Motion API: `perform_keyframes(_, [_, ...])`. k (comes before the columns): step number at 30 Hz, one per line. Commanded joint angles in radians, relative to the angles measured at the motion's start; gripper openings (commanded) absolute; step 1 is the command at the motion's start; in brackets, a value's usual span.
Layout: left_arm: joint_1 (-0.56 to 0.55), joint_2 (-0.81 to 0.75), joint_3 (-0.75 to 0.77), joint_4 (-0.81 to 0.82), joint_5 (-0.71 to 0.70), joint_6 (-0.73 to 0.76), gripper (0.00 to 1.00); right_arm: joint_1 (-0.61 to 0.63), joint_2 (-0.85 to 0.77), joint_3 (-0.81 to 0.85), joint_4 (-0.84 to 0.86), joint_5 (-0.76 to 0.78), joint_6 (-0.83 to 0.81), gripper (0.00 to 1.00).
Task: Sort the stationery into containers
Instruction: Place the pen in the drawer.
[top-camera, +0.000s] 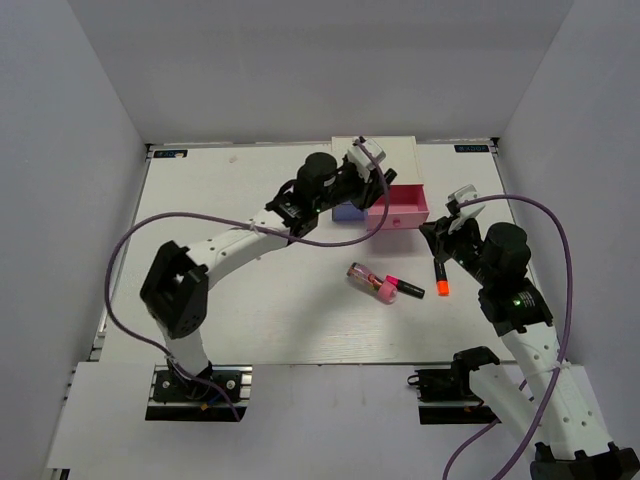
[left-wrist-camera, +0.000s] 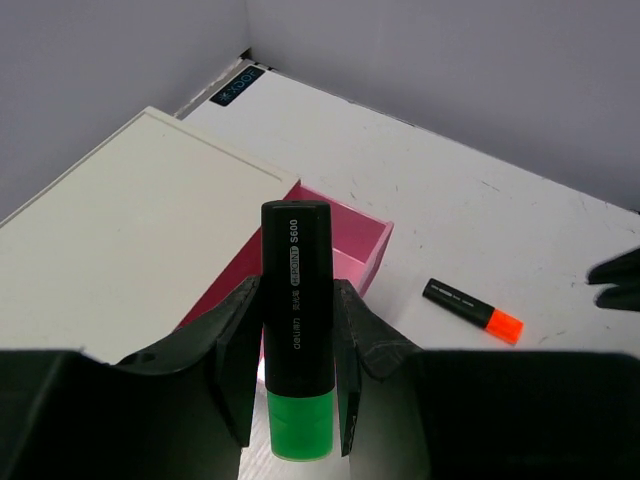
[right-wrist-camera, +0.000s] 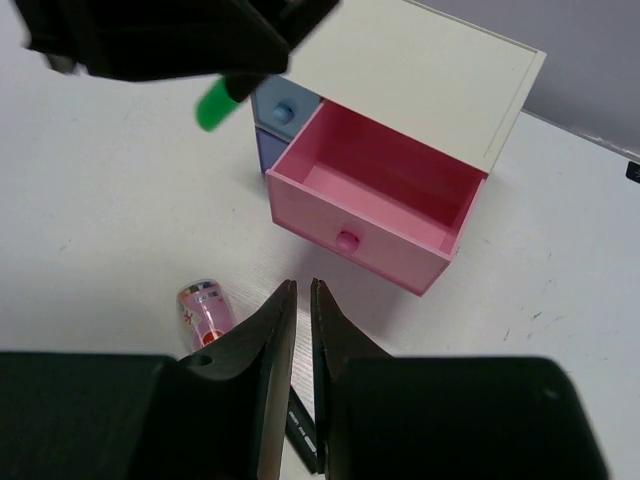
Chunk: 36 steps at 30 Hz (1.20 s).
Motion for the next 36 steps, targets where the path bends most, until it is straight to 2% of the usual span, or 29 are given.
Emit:
perform_keyframes(1, [-0.004, 0.077, 0.089, 0.110, 0.072, 0.025, 0.08, -0.001, -0.011, -0.009, 0.054, 0.024, -0.010, 0.17])
perform_keyframes(7, [-0.004, 0.199, 0.164, 0.204, 0.072, 0.025, 0.12, 0.000, -0.013, -0.012, 0.056, 0.021, -0.012, 0.17])
perform_keyframes(13, [-0.004, 0.288, 0.230, 0.147, 0.050, 0.034, 0.16, -0.001, -0.017, -0.012, 0.056, 0.032, -0.015, 0.17])
perform_keyframes(20, [-0.004, 0.311, 0.221, 0.138, 0.009, 0.025, 0.40, 0.000, -0.017, -0.018, 0.057, 0.038, -0.021, 0.28])
perform_keyframes(21, [-0.004, 0.311, 0.221, 0.138, 0.009, 0.025, 0.49, -0.001, -0.016, -0.017, 0.059, 0.038, -0.019, 0.29])
perform_keyframes(22, [-0.004, 0.311, 0.221, 0.138, 0.009, 0.025, 0.52, 0.000, -0.016, -0.017, 0.060, 0.038, -0.019, 0.29])
perform_keyframes(24, [-0.004, 0.301, 0.221, 0.129, 0.009, 0.015, 0.56, -0.001, -0.014, -0.018, 0.062, 0.039, -0.022, 0.31])
perform_keyframes(25, [-0.004, 0.291, 0.221, 0.129, 0.009, 0.006, 0.61, -0.001, -0.011, -0.018, 0.061, 0.042, -0.021, 0.32])
perform_keyframes(32, [-0.004, 0.202, 0.206, 0.118, 0.018, -0.038, 0.66, -0.003, -0.007, -0.027, 0.062, 0.070, -0.030, 0.41])
perform_keyframes(34, [-0.004, 0.156, 0.175, 0.083, -0.014, -0.083, 0.67, -0.006, -0.004, -0.030, 0.062, 0.088, -0.035, 0.43])
perform_keyframes(35, [-0.004, 0.100, 0.166, 0.055, -0.053, -0.141, 0.67, -0.004, -0.002, -0.030, 0.056, 0.110, -0.036, 0.49])
perform_keyframes(36, [-0.004, 0.069, 0.140, 0.020, -0.054, -0.185, 0.67, -0.004, 0.001, -0.030, 0.056, 0.113, -0.038, 0.51])
